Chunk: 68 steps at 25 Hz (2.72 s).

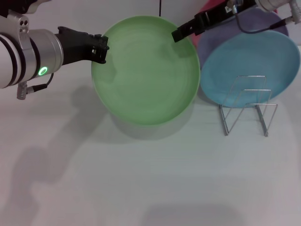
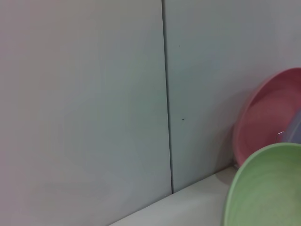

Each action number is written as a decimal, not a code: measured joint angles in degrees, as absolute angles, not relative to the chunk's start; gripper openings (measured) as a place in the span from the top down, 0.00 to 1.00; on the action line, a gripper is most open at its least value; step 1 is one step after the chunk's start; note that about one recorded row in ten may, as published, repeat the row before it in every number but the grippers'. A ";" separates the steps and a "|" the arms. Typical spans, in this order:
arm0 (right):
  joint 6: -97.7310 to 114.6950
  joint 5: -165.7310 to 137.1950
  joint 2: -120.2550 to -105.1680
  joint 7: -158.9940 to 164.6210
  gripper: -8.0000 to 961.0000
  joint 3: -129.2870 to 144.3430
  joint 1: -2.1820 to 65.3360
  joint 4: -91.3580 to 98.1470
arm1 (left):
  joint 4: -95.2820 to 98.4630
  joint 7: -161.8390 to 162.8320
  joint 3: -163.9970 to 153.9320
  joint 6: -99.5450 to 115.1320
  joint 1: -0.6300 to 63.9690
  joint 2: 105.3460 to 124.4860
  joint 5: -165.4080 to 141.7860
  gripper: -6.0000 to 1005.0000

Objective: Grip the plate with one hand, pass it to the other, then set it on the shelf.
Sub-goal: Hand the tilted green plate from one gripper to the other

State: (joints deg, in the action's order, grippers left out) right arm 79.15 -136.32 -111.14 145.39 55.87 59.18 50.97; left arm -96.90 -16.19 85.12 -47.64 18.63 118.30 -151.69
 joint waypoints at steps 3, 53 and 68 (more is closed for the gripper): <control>78.77 -136.33 -111.54 144.82 0.31 55.89 59.34 50.90 | -96.86 -16.19 85.17 -47.64 18.54 118.30 -151.69 0.96; 72.11 -136.21 -116.54 133.76 0.67 57.33 58.47 49.98 | -96.83 -17.89 86.99 -46.80 18.77 118.07 -146.90 0.96; 75.96 -134.96 -117.55 134.59 0.76 57.48 53.37 58.92 | -99.23 -20.33 86.34 -41.83 16.78 118.29 -142.66 0.77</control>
State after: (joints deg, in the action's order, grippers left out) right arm 75.96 -134.96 -117.55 134.59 57.48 53.37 58.92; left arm -99.23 -20.33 86.34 -41.83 16.78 118.29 -142.66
